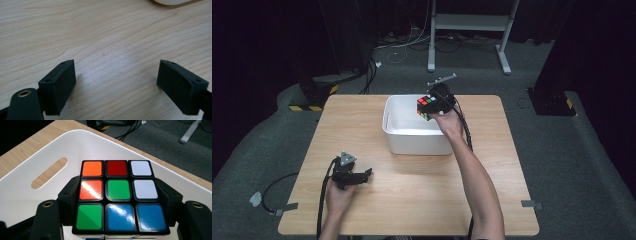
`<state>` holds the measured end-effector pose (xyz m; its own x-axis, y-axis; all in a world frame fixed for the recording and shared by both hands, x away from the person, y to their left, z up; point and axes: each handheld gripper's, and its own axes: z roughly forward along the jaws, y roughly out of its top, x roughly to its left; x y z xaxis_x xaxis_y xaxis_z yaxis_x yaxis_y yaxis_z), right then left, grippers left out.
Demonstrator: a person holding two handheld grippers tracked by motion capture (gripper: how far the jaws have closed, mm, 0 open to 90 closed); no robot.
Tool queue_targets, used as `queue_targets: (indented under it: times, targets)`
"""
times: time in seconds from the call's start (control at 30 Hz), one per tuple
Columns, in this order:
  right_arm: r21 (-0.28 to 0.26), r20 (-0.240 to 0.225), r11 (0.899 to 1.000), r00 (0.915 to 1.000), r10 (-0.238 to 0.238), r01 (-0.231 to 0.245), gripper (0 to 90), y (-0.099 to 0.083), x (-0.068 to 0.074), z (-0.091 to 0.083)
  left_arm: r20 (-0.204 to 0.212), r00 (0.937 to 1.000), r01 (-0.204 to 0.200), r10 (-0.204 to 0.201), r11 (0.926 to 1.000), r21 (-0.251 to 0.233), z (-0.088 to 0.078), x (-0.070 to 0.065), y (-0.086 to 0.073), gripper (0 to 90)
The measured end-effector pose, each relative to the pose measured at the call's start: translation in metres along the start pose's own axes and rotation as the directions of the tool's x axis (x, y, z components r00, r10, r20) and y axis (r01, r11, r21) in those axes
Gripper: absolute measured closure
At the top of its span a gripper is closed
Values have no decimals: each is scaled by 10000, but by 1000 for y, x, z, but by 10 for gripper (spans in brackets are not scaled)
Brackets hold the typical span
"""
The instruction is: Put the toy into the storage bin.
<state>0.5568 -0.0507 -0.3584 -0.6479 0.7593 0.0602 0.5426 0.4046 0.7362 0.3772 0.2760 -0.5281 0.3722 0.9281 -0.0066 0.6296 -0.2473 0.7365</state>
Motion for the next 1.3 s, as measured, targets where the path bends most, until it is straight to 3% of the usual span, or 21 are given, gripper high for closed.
queue_targets:
  times: [0.33,1.3]
  targets:
    - [23,-96,9999,9999,124,-124,338,-9,-3,-3,1,10000,2,-2,10000,5,0,0,0,157]
    - [-592,-300,9977,9990,324,-342,338,-33,-11,-29,0,10000,6,-6,10000,-1,0,0,0,157]
